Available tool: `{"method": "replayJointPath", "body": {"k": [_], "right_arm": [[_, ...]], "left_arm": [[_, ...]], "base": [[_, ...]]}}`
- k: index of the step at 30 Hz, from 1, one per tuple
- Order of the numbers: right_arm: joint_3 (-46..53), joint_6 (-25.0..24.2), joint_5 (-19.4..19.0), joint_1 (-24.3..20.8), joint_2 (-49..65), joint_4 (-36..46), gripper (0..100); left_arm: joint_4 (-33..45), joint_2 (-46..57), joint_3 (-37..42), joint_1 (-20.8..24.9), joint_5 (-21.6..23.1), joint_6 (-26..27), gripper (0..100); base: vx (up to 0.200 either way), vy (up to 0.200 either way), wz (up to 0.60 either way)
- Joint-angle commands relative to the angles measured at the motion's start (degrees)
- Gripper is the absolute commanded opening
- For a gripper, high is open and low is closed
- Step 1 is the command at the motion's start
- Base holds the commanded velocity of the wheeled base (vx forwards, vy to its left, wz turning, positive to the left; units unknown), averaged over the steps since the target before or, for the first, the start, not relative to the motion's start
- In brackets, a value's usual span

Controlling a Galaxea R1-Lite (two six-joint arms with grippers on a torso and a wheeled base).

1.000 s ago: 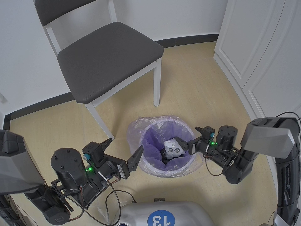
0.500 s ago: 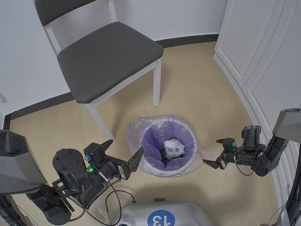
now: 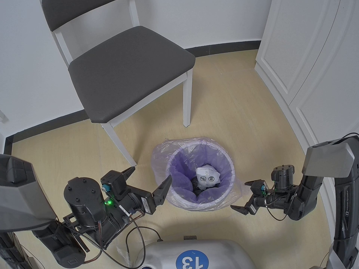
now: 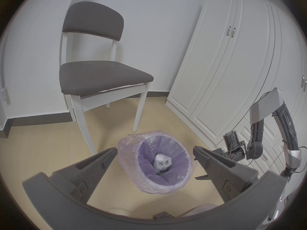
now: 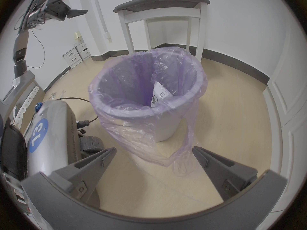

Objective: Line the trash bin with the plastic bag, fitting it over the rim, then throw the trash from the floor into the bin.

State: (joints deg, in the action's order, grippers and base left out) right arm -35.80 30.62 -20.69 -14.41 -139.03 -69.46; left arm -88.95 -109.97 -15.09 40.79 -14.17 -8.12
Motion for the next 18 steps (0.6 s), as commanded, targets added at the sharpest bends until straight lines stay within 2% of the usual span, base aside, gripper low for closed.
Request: {"method": "replayJointPath", "body": {"k": [1,7,12,18], "right_arm": [[-2.34,-2.85,0.03,-0.44,-7.30,-5.86,0],[-3.04,-4.52,0.03,-0.27,-8.01,-7.18,0],[-4.63,-6.80,0.03,-0.27,-7.92,-3.14,0],[-7.97,-8.21,0.65,0.08,-8.01,-2.26,0]], "left_arm": [[-1.05,-0.86,-0.11,-0.01,-0.07,0.03,100],[-1.05,-0.86,-0.11,-0.01,-0.07,0.03,100],[-1.05,-1.03,-0.20,-0.10,-0.07,0.03,100],[-1.05,-1.30,-0.29,-0.10,-0.07,-0.05,100]], "base": [[0.000,0.000,0.00],[0.000,0.000,0.00],[0.000,0.000,0.00],[0.000,0.000,0.00]]}}
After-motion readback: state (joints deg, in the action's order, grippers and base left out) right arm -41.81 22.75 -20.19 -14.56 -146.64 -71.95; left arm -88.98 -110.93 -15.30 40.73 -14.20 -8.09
